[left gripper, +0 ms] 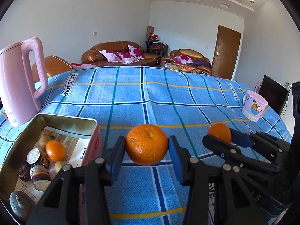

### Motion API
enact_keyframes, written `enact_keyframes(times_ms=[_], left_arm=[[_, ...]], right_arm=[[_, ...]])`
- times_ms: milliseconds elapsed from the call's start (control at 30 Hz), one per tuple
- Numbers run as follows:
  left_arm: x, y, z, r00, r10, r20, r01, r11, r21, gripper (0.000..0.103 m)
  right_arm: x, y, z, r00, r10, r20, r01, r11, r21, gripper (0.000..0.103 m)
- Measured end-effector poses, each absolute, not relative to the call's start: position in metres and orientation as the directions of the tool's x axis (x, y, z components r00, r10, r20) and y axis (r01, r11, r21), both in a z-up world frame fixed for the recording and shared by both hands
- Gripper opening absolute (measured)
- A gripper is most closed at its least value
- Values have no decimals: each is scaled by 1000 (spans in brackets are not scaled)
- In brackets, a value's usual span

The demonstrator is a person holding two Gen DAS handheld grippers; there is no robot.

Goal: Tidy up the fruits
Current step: 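Lift the large orange with the left tool while the right tool lifts the smaller orange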

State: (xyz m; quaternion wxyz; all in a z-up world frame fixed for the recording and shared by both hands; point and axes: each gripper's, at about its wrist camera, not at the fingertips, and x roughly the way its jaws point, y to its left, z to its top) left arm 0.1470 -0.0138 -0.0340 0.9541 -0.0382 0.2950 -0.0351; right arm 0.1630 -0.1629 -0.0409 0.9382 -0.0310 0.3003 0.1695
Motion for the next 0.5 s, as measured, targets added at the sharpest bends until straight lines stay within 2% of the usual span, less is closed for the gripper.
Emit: enact_keyframes(times_ms=[500], left_arm=[[133,-17,-27,861,-54,-506,34,998,-47,49]], right_arm=[[151,-167,-34,804,296,-515,-326,945,35,38]])
